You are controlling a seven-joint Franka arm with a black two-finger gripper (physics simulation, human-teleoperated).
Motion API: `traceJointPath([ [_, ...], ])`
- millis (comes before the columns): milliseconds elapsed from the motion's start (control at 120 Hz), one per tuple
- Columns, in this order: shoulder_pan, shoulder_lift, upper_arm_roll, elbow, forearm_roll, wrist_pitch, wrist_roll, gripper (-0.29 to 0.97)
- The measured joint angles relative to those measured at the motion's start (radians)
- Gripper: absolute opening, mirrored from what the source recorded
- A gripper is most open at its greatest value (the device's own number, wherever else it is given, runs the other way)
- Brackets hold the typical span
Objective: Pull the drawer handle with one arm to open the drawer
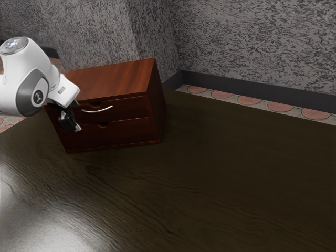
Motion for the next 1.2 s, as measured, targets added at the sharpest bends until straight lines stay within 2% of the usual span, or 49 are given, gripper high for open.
traceJointPath([
  [1200,-0.065,0.029,-0.012,0.003,-0.018,0.031,-0.045,0.68],
])
